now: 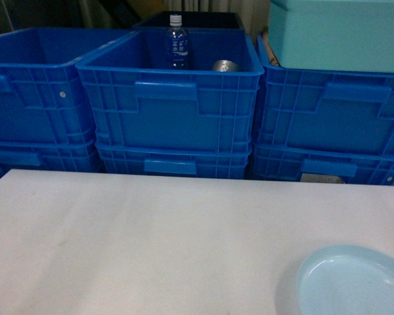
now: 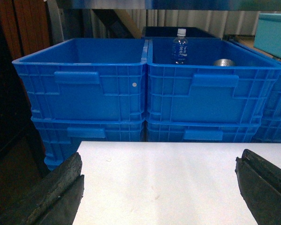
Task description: Place blue tray on left shelf second layer neatly
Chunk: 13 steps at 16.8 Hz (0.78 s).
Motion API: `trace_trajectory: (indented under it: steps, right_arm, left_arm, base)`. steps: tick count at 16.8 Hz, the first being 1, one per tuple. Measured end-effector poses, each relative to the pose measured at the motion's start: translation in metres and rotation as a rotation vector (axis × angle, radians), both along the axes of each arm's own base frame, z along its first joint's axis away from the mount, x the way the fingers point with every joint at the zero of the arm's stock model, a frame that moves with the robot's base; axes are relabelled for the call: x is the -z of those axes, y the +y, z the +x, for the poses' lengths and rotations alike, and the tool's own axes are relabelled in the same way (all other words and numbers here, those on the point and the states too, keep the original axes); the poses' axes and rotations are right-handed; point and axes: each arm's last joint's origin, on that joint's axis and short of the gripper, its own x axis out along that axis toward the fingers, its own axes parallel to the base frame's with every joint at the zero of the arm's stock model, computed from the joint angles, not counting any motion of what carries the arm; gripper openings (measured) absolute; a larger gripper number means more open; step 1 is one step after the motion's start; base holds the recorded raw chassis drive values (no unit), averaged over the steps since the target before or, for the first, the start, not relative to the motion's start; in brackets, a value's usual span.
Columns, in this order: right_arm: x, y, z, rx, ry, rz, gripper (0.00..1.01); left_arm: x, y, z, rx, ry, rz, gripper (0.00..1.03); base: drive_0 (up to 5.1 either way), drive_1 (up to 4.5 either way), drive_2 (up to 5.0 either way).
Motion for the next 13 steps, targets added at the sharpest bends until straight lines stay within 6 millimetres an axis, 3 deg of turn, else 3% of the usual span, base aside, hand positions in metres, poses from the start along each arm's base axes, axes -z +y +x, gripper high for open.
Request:
trace_trajectory:
  steps: [2, 3, 4, 5, 6, 7, 8, 13]
  right_arm:
    - [-0.022, -0.01, 0.03, -0.058, 0.03, 0.092, 0.98]
    - [-0.042, -0.018, 0.056, -0.091, 0.007, 0.142, 0.98]
    - [-0.047, -0.024, 0.084, -0.12, 0.048, 0.202, 0.98]
    - [-0.032, -0.03, 0.116, -0.157, 0.178, 0.308, 0.98]
    - [0.002, -0.036, 0.14, -0.13, 0.329, 0.417, 0.98]
    - [0.039, -0.04, 0.147, -0.084, 0.486, 0.509, 0.98]
    - [0.061, -0.045, 0.147, -0.044, 0.565, 0.547, 0.98]
    - [0.093, -0.061, 0.129, 0.052, 0.616, 0.539, 0.98]
  left_arm:
    - [0.0, 0.0, 0.0, 0.0, 0.0, 0.0, 0.98]
    - [0.0, 0.0, 0.0, 0.0, 0.0, 0.0, 0.98]
    - [0.0, 0.0, 0.0, 0.0, 0.0, 0.0, 0.98]
    - [0.0, 0.0, 0.0, 0.0, 0.0, 0.0, 0.98]
    - [0.0, 0.0, 0.0, 0.0, 0.0, 0.0, 0.98]
    - [0.0, 0.0, 0.0, 0.0, 0.001, 0.0, 0.98]
    - [0.0, 0.0, 0.0, 0.0, 0.0, 0.0, 0.98]
    - [0.0, 0.0, 0.0, 0.0, 0.0, 0.0, 0.98]
  base:
    - [0.0, 0.0, 0.0]
    - [0.0, 0.0, 0.0]
    - [0.0, 0.0, 0.0]
    - [0.0, 0.0, 0.0]
    - [0.0, 0.0, 0.0]
    - [0.0, 0.0, 0.0]
    - [0.0, 0.0, 0.0]
    - [0.0, 0.0, 0.0]
